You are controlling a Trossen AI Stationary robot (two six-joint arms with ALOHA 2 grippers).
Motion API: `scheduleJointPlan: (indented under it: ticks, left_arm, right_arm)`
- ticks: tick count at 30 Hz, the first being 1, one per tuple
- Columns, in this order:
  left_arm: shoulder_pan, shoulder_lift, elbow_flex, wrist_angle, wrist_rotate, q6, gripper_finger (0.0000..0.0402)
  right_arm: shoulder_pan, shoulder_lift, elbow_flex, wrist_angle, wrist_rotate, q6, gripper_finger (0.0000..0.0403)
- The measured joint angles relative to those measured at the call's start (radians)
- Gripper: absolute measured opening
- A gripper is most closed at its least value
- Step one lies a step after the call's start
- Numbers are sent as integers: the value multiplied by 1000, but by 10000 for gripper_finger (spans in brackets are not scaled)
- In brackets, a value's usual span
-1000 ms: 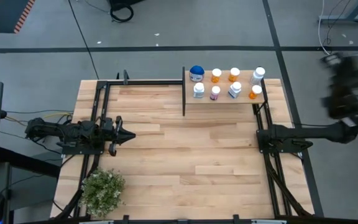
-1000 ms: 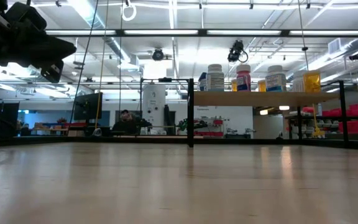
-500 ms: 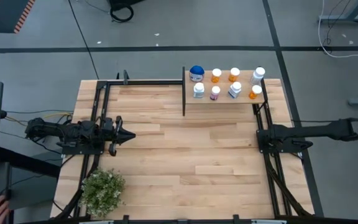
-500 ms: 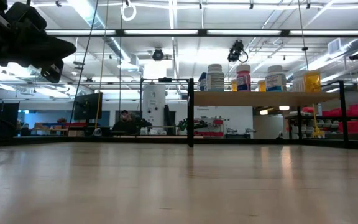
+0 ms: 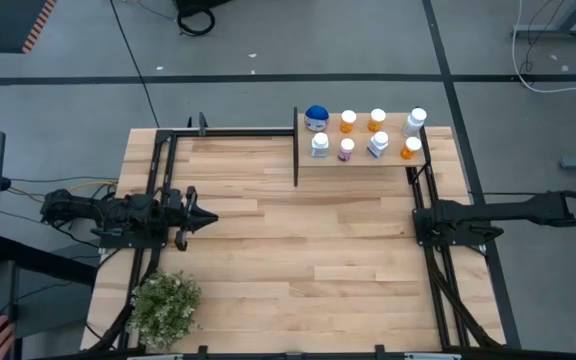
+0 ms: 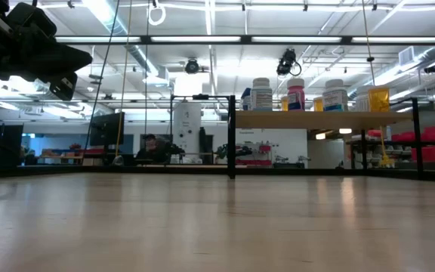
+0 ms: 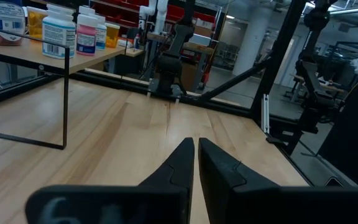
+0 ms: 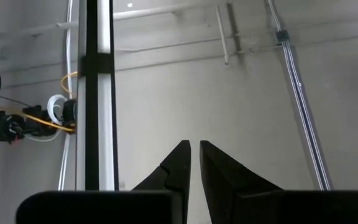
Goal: Pick and place medicine bottles onto shelf by color
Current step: Return to Home Position
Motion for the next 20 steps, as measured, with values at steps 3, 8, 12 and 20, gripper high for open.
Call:
scheduleJointPlan:
  ticks: [3, 8, 12, 20]
  left_arm:
    - [0, 0, 0, 0, 0, 0, 32]
    - [0, 0, 0, 0, 0, 0, 40]
    - [0, 0, 0, 0, 0, 0, 38]
    - [0, 0, 0, 0, 0, 0, 28]
  right_arm:
    - [0, 1, 19, 0, 0, 0, 42]
    - [0, 1, 21, -2, 0, 0, 42]
    - [0, 3, 19, -20, 0, 0, 42]
    - [0, 3, 18, -65, 0, 0, 42]
